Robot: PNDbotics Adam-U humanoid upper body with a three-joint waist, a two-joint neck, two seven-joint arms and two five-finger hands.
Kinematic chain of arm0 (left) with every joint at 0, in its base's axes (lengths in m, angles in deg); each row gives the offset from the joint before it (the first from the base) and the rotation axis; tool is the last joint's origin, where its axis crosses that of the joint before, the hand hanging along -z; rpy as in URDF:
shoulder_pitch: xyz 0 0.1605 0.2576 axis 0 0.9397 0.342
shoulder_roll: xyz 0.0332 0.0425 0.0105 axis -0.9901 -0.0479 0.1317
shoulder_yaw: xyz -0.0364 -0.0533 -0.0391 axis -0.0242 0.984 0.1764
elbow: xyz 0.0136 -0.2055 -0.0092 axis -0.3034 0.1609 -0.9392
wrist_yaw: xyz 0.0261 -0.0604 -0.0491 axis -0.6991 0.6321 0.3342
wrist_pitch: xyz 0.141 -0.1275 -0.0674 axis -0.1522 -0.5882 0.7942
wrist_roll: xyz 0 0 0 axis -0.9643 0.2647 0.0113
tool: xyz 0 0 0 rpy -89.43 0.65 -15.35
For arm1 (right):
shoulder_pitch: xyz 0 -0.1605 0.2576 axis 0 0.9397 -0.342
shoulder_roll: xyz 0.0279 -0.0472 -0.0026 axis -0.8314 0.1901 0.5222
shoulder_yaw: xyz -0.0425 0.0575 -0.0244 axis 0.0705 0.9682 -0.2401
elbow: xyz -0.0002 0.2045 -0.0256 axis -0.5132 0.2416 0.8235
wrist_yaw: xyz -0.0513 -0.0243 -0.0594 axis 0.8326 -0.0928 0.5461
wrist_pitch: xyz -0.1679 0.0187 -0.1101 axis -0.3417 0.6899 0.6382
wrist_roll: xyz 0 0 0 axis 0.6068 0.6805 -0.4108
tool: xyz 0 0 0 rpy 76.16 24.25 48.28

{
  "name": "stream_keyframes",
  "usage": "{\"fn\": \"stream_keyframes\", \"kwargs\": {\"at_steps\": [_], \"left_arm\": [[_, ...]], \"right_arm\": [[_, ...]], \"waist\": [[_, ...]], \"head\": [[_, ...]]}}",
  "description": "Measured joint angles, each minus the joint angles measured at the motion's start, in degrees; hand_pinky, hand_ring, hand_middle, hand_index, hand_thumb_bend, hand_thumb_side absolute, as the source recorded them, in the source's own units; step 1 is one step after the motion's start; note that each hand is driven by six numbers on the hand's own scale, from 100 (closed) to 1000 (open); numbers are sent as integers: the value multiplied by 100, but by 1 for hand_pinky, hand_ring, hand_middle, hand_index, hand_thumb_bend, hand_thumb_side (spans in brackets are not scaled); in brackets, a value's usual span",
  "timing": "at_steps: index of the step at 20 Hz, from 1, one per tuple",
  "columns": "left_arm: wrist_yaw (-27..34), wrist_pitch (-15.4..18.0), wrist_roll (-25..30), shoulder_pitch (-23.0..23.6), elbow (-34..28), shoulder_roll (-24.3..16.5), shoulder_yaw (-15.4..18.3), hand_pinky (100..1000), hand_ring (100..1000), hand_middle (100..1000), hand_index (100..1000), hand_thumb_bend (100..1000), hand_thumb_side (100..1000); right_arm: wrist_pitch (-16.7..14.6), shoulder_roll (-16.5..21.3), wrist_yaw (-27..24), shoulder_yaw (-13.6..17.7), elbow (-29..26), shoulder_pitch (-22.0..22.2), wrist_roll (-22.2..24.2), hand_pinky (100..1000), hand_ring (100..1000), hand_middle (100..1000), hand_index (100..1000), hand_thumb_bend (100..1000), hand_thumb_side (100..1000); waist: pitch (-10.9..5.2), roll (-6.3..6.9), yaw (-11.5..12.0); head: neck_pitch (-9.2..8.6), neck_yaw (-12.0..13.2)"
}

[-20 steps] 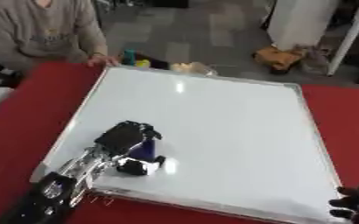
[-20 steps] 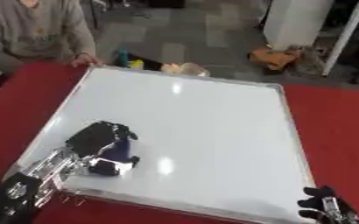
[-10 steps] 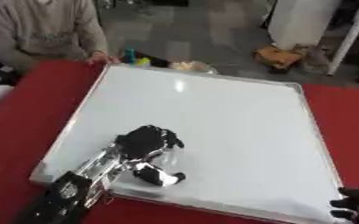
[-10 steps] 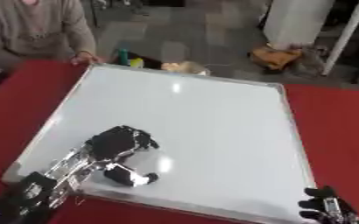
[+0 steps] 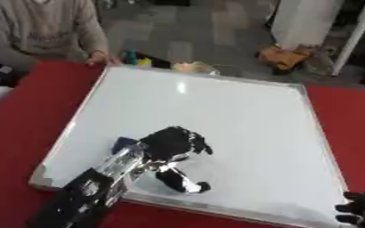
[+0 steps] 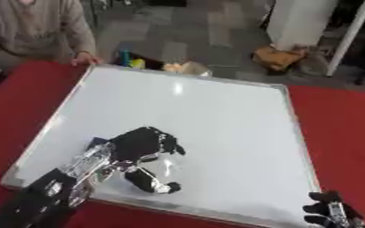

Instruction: Wipe the whiteboard clean with a brush.

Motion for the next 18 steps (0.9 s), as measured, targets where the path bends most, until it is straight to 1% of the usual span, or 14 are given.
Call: {"fn": "stream_keyframes", "kwargs": {"at_steps": [4,7,10,11,12,15,18], "left_arm": [[182,-22,116,-48,-26,97,-17,584,530,576,812,419,729],[363,-80,174,-47,-113,126,13,598,535,579,823,373,745],[630,-139,162,-20,-294,126,114,600,526,571,841,339,753],[726,-163,136,10,-364,126,154,600,519,567,851,288,814],[825,-190,99,40,-429,126,190,599,517,563,854,315,767],[1116,-297,-51,129,-654,131,306,597,504,548,876,297,791],[1401,-479,-250,240,-897,133,469,594,497,539,887,293,806]], "right_arm": [[1,0,0,0,0,0,2,599,633,478,682,100,879],[1,0,0,0,0,1,2,599,633,478,682,100,879],[1,0,0,0,0,0,2,599,633,478,682,100,880],[1,0,-1,0,0,0,2,599,633,478,681,100,879],[1,0,-1,0,0,0,2,599,633,478,681,100,880],[1,-1,-1,0,0,0,2,599,633,478,682,100,879],[1,-1,-1,0,0,2,2,599,633,478,682,100,878]], "waist": [[0,-19,-4],[0,-22,4],[0,-19,28],[0,-19,35],[0,-19,40],[1,-21,56],[1,-27,59]], "head": [[0,-77],[0,-117],[0,-152],[0,-164],[0,-175],[0,-196],[-5,-232]]}}
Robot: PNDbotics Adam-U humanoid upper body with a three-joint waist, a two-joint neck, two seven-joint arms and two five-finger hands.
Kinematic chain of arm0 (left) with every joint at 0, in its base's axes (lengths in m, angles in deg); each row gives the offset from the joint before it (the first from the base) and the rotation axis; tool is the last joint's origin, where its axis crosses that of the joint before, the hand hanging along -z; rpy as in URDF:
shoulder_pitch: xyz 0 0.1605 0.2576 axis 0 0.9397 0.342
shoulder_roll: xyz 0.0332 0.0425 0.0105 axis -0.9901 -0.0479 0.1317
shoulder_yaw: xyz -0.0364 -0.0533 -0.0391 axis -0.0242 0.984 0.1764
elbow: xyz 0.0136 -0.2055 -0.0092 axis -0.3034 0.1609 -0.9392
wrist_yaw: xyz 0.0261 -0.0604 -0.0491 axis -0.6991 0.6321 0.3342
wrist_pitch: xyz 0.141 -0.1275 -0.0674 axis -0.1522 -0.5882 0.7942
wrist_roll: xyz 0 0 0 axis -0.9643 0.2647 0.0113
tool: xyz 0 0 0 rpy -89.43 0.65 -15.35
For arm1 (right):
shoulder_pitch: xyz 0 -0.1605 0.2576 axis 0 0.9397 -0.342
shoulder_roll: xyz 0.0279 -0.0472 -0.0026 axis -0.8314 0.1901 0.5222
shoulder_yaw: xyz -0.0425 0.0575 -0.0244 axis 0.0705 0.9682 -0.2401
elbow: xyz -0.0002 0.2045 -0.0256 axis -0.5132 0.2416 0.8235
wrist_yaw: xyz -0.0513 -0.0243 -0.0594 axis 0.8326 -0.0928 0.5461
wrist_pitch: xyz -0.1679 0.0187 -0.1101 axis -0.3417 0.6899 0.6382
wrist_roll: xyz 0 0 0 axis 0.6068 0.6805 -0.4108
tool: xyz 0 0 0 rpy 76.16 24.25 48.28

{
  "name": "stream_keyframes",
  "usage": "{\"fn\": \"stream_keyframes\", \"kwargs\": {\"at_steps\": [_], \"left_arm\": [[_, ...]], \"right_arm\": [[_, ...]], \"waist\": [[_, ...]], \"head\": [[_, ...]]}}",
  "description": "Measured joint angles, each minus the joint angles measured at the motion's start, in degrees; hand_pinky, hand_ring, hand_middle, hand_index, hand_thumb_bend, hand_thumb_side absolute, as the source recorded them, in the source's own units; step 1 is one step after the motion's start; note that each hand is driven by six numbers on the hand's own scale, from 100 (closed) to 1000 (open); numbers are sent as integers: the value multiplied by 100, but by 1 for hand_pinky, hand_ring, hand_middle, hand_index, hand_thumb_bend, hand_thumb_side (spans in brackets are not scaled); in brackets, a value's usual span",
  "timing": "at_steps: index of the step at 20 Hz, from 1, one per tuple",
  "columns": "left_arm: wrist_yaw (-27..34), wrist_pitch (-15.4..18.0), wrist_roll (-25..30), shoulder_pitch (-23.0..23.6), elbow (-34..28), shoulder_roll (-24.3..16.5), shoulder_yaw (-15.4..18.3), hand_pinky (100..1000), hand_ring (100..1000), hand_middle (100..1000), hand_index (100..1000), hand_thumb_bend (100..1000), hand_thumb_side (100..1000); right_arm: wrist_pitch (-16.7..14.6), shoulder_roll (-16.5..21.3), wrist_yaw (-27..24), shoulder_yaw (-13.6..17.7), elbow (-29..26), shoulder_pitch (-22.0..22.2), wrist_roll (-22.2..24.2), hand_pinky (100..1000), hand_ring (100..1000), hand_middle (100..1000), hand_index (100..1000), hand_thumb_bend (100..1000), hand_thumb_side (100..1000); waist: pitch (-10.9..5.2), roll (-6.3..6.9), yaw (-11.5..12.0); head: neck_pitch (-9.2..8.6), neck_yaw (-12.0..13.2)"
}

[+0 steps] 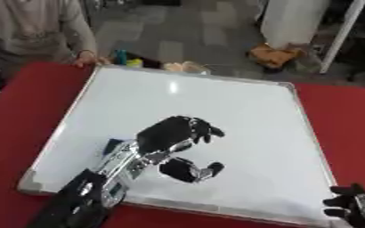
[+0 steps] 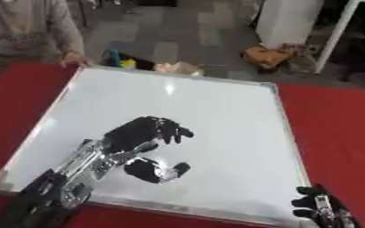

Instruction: Wipe the whiteboard clean with a brush.

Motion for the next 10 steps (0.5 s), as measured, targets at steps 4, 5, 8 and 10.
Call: {"fn": "stream_keyframes", "kwargs": {"at_steps": [4,5,8,10], "left_arm": [[382,-295,-240,199,-301,-15,267,587,487,529,906,277,863],[480,-382,-290,278,-348,-41,365,587,486,528,909,277,868],[772,-653,-384,469,-469,-175,652,579,472,517,924,268,904],[966,-834,-439,617,-528,-244,860,573,462,512,929,256,926]], "right_arm": [[-1,0,0,2,-1,2,-3,599,633,478,682,100,878],[0,0,0,2,-1,1,-3,599,633,478,681,100,878],[1,0,0,4,-1,3,-6,599,633,478,681,100,877],[-2,0,0,6,-1,4,-10,599,633,479,681,100,876]], "waist": [[-5,2,39],[-10,3,46],[-19,4,77],[-37,9,84]], "head": [[-7,-63],[-8,-85],[-52,-138],[-64,-157]]}}
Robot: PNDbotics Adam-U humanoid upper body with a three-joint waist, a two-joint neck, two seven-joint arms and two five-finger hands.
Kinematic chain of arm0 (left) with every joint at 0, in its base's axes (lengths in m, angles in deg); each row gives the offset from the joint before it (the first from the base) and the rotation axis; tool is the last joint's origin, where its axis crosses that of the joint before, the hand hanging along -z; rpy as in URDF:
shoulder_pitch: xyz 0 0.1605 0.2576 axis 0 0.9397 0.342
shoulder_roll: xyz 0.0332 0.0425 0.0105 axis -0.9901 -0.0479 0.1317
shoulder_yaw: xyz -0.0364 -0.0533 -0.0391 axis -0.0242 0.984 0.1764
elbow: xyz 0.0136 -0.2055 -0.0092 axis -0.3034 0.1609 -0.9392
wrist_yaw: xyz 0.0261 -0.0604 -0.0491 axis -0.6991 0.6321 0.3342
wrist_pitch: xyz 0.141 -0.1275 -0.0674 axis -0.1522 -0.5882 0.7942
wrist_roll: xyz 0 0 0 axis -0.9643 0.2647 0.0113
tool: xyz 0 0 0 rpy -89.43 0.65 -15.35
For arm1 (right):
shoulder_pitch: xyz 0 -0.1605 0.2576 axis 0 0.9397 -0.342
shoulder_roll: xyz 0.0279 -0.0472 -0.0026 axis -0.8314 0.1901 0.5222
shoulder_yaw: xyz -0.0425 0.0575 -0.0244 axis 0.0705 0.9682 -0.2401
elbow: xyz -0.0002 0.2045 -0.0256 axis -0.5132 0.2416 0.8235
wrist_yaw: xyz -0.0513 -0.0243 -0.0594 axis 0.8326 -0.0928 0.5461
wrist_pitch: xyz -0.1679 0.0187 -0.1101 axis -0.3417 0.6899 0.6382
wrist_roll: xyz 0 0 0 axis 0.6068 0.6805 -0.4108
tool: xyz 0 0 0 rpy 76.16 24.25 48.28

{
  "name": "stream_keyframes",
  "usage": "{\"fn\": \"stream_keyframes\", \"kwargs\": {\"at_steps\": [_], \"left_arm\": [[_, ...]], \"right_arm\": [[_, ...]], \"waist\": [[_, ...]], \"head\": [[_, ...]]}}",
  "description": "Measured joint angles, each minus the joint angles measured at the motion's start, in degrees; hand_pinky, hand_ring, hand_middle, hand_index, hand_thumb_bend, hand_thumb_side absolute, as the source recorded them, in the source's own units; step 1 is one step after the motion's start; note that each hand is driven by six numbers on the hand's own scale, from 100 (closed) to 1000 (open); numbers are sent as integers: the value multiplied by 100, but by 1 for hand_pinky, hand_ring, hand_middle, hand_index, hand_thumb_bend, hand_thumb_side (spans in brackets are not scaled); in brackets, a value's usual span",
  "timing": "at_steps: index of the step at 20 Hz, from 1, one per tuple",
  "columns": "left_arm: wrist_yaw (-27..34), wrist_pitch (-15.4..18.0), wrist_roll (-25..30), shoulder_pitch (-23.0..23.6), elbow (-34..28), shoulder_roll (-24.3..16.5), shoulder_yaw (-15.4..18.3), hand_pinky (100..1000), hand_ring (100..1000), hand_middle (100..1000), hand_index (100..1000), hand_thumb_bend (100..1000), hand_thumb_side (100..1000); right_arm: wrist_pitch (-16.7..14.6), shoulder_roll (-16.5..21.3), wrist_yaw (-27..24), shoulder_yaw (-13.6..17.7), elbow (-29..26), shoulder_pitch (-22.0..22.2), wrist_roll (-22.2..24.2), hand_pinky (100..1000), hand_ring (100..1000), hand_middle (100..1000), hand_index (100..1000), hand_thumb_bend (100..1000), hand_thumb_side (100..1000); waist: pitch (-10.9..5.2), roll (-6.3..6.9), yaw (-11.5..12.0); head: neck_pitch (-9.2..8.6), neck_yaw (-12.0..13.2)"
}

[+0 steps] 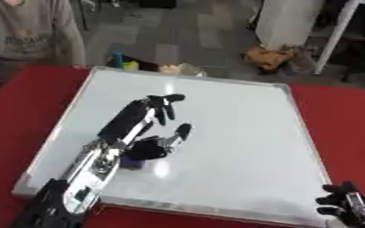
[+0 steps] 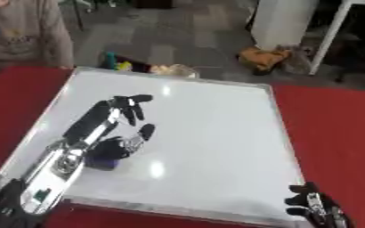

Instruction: Wipe the whiteboard clean with a brush.

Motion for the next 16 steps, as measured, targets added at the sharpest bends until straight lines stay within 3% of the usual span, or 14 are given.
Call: {"fn": "stream_keyframes", "kwargs": {"at_steps": [8,16], "left_arm": [[733,-639,9,426,-205,-77,698,567,454,502,949,258,995],[1416,-918,60,681,-193,-99,1193,561,447,496,957,276,1000]], "right_arm": [[-8,0,0,24,0,3,-27,599,633,478,681,100,876],[0,0,-6,32,0,30,-45,599,633,479,681,100,877]], "waist": [[-10,11,32],[-37,18,35]], "head": [[-42,-52],[-43,-74]]}}
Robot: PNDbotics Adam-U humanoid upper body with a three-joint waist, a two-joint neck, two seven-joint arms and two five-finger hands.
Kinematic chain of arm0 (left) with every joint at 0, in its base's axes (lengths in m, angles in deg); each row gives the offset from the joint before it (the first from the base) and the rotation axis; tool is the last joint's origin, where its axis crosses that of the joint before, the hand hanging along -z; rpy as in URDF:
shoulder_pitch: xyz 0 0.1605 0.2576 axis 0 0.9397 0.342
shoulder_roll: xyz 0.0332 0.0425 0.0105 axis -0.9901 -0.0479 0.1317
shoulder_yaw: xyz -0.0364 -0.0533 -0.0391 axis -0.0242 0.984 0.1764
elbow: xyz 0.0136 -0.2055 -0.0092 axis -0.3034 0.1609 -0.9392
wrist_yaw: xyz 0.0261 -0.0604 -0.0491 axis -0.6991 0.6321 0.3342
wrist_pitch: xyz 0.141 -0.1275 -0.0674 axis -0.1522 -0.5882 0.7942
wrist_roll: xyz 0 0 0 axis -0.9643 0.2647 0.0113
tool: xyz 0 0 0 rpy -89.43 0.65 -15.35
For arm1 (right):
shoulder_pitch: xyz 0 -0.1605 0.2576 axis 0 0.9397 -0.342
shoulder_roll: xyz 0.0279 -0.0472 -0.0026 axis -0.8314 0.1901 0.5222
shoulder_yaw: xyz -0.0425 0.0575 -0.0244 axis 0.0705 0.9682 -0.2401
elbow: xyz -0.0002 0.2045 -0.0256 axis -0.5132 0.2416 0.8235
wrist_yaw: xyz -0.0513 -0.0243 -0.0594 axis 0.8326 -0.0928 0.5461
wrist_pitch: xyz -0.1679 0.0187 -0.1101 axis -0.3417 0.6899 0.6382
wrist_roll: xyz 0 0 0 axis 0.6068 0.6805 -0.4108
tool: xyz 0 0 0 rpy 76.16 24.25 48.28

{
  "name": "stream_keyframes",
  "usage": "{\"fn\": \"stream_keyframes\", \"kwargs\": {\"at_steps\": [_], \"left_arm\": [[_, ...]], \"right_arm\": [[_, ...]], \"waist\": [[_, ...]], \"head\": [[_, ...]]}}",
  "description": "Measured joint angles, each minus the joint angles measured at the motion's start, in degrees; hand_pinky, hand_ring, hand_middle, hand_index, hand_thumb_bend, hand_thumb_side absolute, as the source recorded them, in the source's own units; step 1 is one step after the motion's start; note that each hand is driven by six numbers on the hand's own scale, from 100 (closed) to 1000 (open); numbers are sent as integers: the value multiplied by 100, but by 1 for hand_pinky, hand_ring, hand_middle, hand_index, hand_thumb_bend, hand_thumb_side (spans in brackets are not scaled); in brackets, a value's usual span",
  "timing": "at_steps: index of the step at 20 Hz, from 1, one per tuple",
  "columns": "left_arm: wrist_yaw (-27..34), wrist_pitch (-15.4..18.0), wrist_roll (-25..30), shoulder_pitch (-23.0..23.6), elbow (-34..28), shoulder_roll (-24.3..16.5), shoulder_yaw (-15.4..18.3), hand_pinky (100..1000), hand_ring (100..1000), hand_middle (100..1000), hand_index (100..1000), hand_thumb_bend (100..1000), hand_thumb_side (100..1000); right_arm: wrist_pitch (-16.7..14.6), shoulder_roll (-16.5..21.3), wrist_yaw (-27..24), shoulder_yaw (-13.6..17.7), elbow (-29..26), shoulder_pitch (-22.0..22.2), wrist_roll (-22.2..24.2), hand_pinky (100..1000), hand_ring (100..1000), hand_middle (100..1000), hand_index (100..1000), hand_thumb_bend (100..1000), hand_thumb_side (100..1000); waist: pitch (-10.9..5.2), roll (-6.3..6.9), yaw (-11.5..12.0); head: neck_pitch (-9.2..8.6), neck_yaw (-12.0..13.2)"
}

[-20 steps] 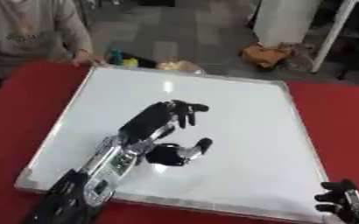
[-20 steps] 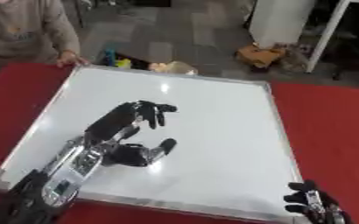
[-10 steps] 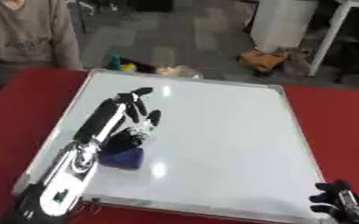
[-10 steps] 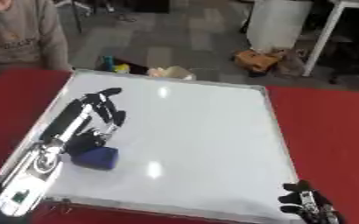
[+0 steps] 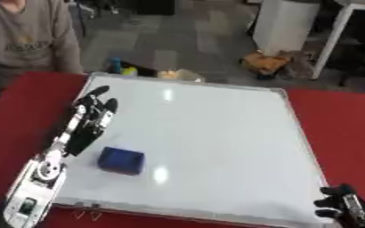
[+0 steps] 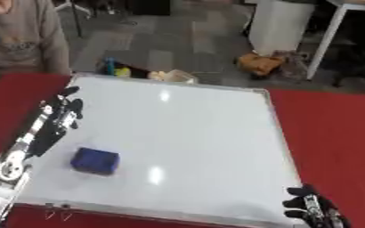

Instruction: Wipe the whiteboard clean with a brush.

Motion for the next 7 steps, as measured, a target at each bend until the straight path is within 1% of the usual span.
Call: {"fn": "stream_keyframes", "kwargs": {"at_steps": [7], "left_arm": [[624,11,27,69,62,0,177,559,446,495,963,269,1000]], "right_arm": [[-9,0,-6,1,0,10,-14,599,633,479,681,100,878]], "waist": [[-4,14,6]], "head": [[2,49]]}}
